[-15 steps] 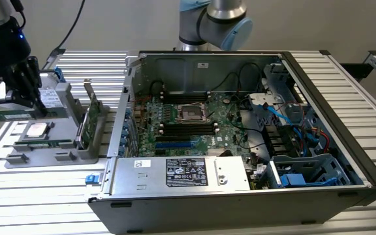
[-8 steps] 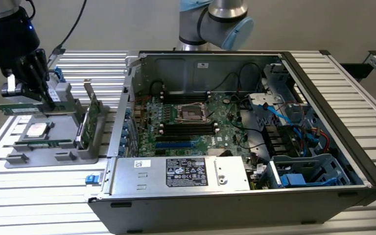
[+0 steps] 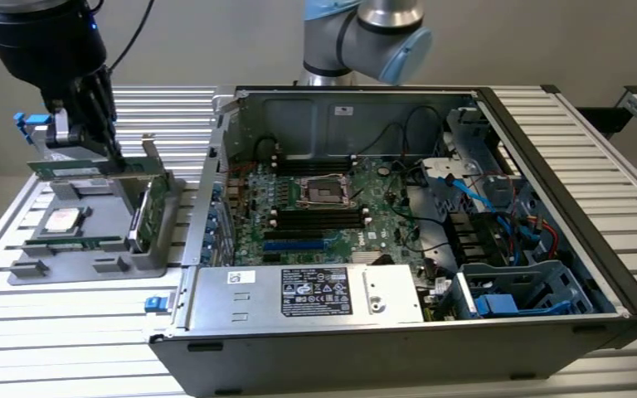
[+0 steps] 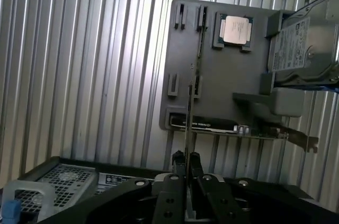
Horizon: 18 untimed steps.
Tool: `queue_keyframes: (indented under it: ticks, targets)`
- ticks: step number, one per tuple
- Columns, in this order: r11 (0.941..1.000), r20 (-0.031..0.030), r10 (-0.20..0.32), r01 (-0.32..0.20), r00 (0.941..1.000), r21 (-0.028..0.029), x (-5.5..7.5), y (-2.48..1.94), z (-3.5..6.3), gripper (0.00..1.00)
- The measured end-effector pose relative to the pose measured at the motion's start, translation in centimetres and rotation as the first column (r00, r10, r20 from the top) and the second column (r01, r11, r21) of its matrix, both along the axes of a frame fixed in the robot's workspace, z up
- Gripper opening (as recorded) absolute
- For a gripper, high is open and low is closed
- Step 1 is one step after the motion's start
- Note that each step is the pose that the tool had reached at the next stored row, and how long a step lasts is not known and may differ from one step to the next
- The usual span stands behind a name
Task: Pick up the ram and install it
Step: 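Pick up the ram and move it above insertion slot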
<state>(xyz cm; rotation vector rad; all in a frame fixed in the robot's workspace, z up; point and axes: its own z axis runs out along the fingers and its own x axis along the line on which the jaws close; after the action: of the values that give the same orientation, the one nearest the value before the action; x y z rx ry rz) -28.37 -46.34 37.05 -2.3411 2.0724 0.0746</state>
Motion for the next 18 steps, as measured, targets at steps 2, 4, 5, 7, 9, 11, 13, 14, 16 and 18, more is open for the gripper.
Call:
queue_keyframes:
  ticks: [2,4,5,7,9,11,13,14,16,18]
  targets:
    - [0.9999,-0.0001,0.0,0.0,1.0,0.0101,0.9,-0.03,0.33,0.14]
    - [0.9998,0.0,0.0,0.0,1.0,0.0213,1.8,-0.06,0.62,0.14]
    - [0.9996,0.0,0.0,0.0,1.0,0.0267,2.3,-0.07,0.76,0.14]
    - [0.9993,-0.0001,0.0,0.0,1.0,0.0372,3.2,-0.1,1.05,0.14]
    - [0.9988,-0.0001,0.0,0.0,1.0,0.0485,4.1,-0.13,1.35,0.14]
    - [0.9982,0.0,0.0,0.0,1.0,0.0598,5.0,-0.15,1.63,0.14]
    - [0.9975,0.0,0.0,0.0,1.0,0.0707,5.9,-0.17,1.9,0.14]
    - [0.9971,0.0,0.0,0.0,1.0,0.076,6.4,-0.19,2.05,0.14]
    - [0.9962,0.0,0.0,0.0,1.0,0.0868,7.3,-0.22,2.34,0.14]
    - [0.9952,0.0,0.0,0.0,1.0,0.0976,8.2,-0.24,2.61,0.14]
